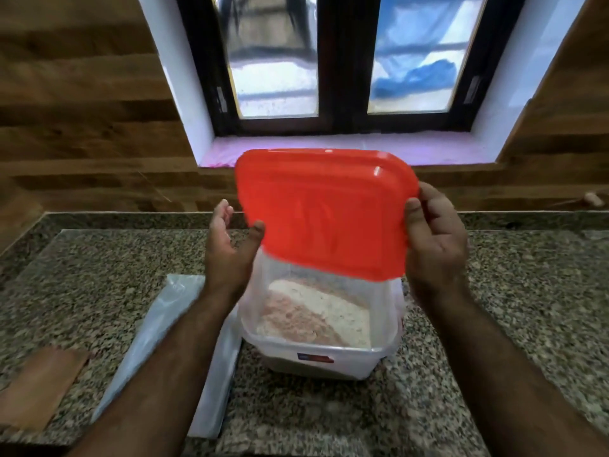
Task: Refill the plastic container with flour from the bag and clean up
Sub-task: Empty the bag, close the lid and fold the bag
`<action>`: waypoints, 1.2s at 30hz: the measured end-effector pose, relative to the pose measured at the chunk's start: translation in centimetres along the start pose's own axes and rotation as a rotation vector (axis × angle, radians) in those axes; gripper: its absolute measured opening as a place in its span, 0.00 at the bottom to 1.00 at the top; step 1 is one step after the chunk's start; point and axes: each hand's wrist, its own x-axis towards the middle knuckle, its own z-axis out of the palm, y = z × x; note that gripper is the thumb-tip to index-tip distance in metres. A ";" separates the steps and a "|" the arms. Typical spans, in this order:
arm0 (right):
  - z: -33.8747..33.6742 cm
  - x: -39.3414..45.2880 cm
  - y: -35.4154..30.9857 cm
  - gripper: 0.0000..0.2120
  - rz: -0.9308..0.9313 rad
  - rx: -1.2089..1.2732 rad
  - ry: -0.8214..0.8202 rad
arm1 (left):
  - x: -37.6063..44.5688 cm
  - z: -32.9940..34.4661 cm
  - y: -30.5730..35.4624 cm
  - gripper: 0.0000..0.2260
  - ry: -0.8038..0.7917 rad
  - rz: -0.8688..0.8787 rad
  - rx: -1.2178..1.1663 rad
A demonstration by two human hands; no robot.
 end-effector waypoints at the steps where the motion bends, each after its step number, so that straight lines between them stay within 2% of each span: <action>1: 0.3 0.3 0.3 0.08 0.202 0.122 0.040 | 0.6 -0.5 0.5 0.37 -0.051 -0.042 -0.143; 3: 0.3 1.1 1.7 0.09 0.503 0.108 0.085 | 0.7 -1.3 1.5 0.28 -0.153 -0.166 -0.372; 5: -0.3 1.3 3.2 0.14 0.656 0.005 0.080 | 0.0 -1.8 1.8 0.24 -0.205 -0.287 -0.378; 8: -0.5 0.3 4.2 0.20 0.669 -0.247 -0.016 | -1.4 -1.7 0.8 0.14 -0.255 -0.377 -0.154; 10: -0.5 -0.5 4.8 0.20 0.622 -0.458 -0.093 | -1.8 -1.3 0.0 0.12 -0.227 -0.418 -0.025; 14: -0.3 -1.4 7.1 0.18 0.637 -0.719 -0.213 | -1.8 -0.5 -2.1 0.21 -0.286 -0.479 0.114; 16: 0.2 -2.2 7.8 0.23 0.621 -0.837 -0.272 | -1.2 -0.6 -2.7 0.22 -0.289 -0.506 0.156; 18: 0.7 -2.7 8.0 0.29 0.614 -0.889 -0.292 | -0.6 -0.8 -3.0 0.28 -0.305 -0.543 0.197; 21: 0.7 -2.4 8.2 0.31 0.615 -0.919 -0.301 | -0.2 -1.0 -3.2 0.33 -0.319 -0.574 0.237; 25: 0.6 -2.3 7.9 0.26 0.615 -0.888 -0.356 | 0.1 -1.7 -2.9 0.25 -0.348 -0.597 0.282; 30: 0.3 -3.8 8.2 0.39 0.535 -0.915 -0.338 | 0.0 -2.7 -3.6 0.38 -0.420 -0.612 0.379; 32: 0.5 -4.3 8.1 0.40 0.539 -0.895 -0.317 | 0.0 -2.8 -4.0 0.46 -0.428 -0.628 0.378; 36: 1.0 -4.9 8.0 0.42 0.562 -0.814 -0.206 | 0.2 -3.0 -4.3 0.51 -0.416 -0.637 0.344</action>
